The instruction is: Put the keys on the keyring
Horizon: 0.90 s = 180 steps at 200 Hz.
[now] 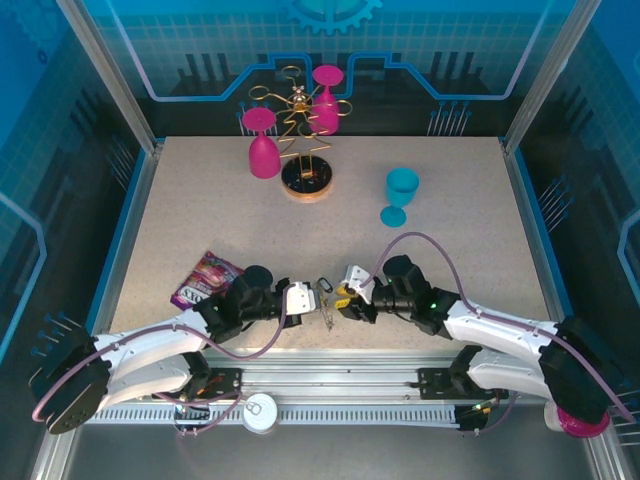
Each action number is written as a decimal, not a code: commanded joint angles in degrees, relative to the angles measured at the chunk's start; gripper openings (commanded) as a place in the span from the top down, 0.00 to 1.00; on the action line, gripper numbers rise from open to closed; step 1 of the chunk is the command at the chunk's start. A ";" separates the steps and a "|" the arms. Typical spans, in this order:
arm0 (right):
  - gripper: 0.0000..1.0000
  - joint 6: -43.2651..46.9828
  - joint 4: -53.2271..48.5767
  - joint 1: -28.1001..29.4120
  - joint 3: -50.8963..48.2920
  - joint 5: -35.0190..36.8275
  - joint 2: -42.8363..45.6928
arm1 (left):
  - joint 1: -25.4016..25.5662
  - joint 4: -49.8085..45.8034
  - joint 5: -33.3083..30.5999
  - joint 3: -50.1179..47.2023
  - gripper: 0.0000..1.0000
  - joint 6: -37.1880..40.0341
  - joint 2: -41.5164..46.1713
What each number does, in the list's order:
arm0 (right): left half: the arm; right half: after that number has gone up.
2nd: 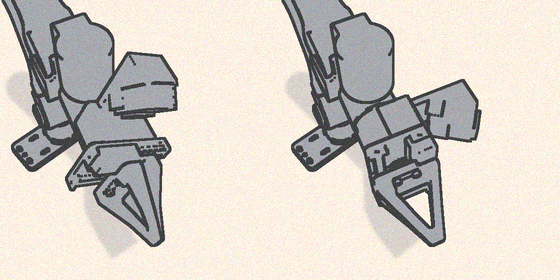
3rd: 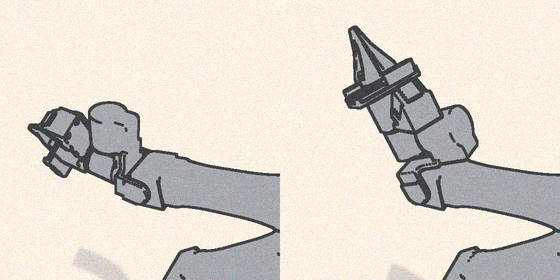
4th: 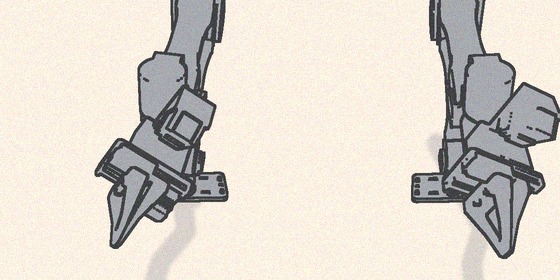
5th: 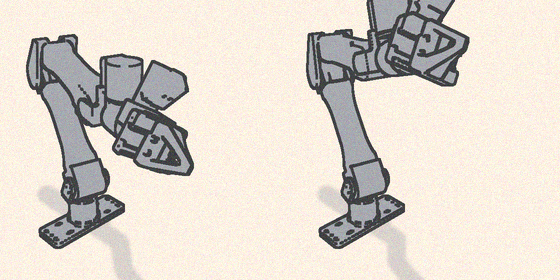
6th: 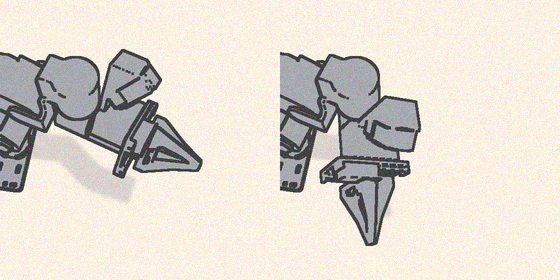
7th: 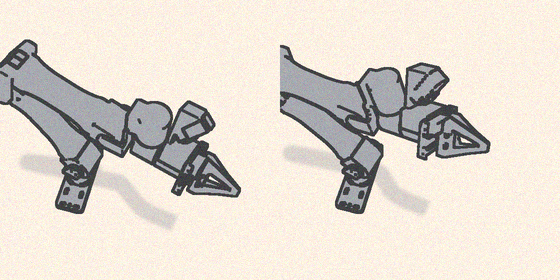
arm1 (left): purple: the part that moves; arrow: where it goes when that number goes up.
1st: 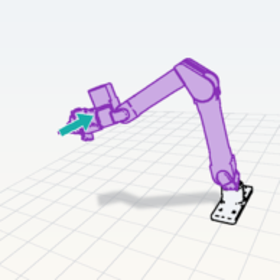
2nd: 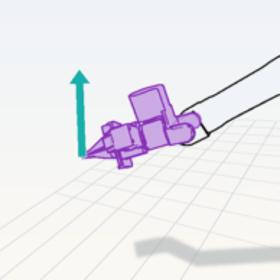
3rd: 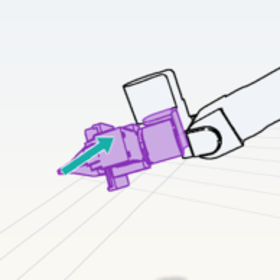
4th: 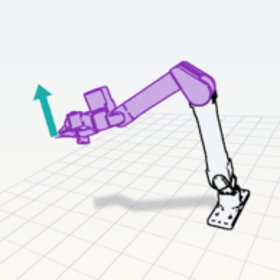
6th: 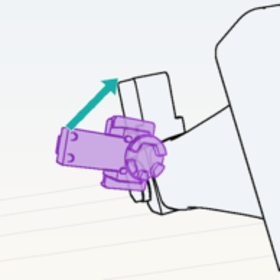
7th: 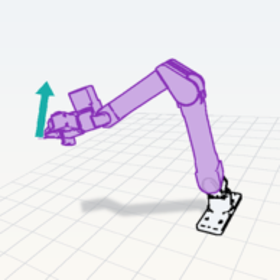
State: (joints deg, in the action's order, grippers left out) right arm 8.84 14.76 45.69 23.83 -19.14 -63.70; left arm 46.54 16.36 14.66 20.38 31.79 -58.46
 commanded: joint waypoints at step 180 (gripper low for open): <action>1.00 14.89 -19.87 6.71 16.01 2.45 -7.55 | -0.42 -14.32 -2.10 7.52 0.83 0.23 -0.31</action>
State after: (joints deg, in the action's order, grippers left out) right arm 19.27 5.93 49.36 32.86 -18.70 -69.95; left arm 46.17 9.02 13.69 24.01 31.57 -58.43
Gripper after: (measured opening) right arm 0.062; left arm 0.148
